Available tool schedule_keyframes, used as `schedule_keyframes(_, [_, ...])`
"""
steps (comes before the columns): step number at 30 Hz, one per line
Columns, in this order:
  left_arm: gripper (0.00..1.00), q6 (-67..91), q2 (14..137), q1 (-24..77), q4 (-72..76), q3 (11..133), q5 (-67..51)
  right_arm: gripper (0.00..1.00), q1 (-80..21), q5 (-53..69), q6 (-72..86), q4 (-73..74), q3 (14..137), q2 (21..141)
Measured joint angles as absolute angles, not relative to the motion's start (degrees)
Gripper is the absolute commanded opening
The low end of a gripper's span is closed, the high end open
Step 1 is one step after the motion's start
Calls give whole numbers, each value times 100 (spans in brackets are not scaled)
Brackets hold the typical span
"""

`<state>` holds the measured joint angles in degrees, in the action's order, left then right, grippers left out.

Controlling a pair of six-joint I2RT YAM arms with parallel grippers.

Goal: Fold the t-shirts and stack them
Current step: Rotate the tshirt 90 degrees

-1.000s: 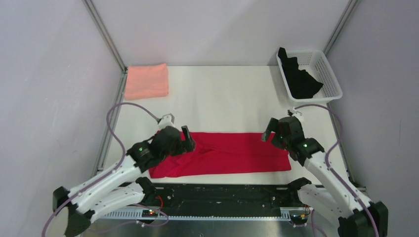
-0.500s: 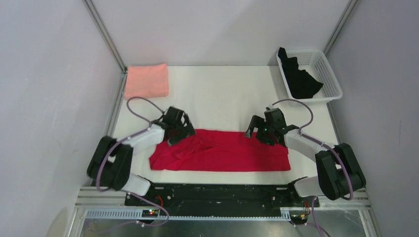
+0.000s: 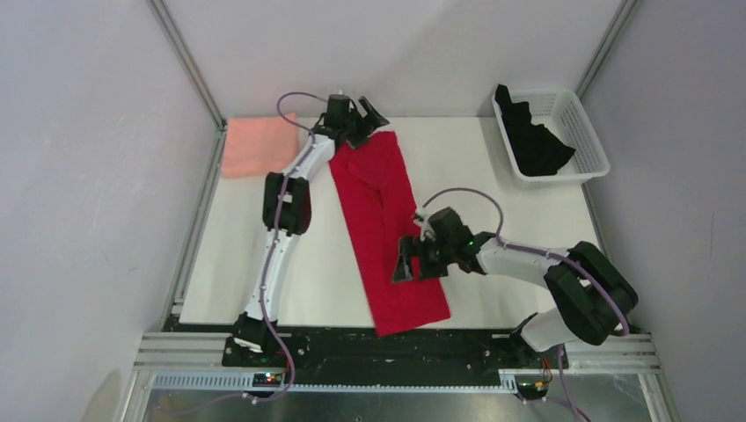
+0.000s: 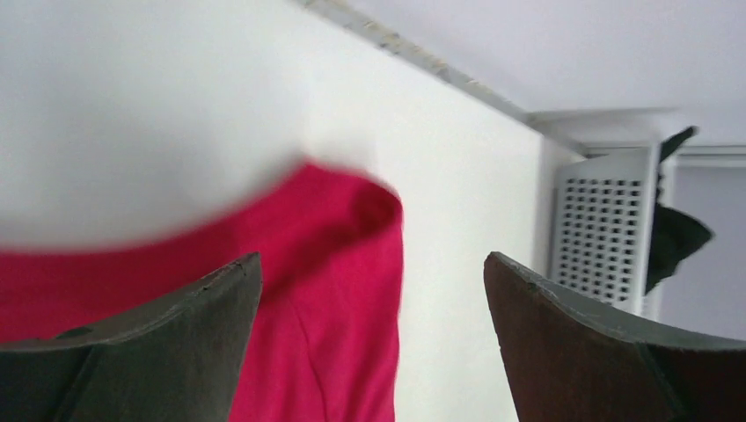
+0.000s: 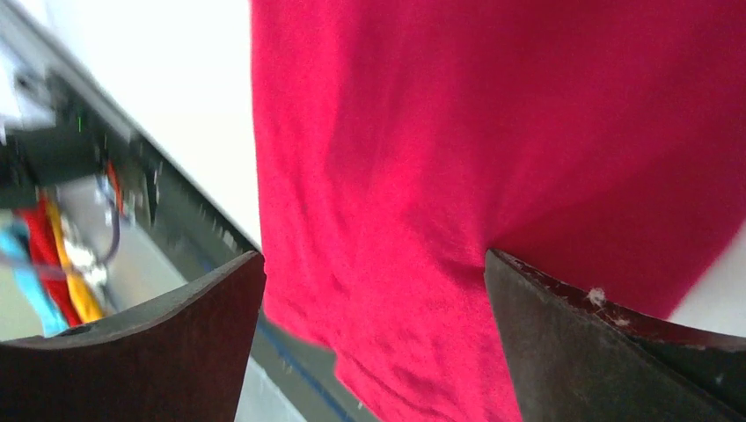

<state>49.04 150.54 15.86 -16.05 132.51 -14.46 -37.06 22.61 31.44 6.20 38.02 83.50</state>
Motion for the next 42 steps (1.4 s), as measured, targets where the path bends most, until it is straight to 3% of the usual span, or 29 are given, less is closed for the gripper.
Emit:
schedule_keyframes(2, [100,5199,15854,1638,-1461,14416,-1597,100,-4128,2552,3059,593,3793,8379])
schedule_keyframes(4, [100,5533,16184,1710,-1212,14656,-1730,99,-4436,2801,2971,596,3758,8381])
schedule_keyframes(13, [100,5955,16195,1859,-613,14409,-1896,99,-4724,2891,2805,744,3743,8263])
schedule_keyframes(18, [100,5811,15756,1848,-770,13972,-2095,99,-4665,2272,2777,1079,3741,7098])
schedule_keyframes(21, [100,5461,14805,1852,-952,13010,-2167,99,-4556,1883,2788,1332,3765,6316])
schedule_keyframes(26, [100,4613,11920,2014,-1072,10130,-1892,99,-4434,1671,2923,1896,3664,5922])
schedule_keyframes(32, [100,3977,8691,3028,-784,7100,-1253,99,-4753,1671,3284,2344,3120,5507])
schedule_keyframes(39, [99,4270,7380,4845,-1199,3776,-554,88,-4904,1627,3913,2644,2639,4864])
schedule_keyframes(42, [96,4578,6549,5496,-1804,2945,-255,83,-4904,1732,4152,2624,2357,4724])
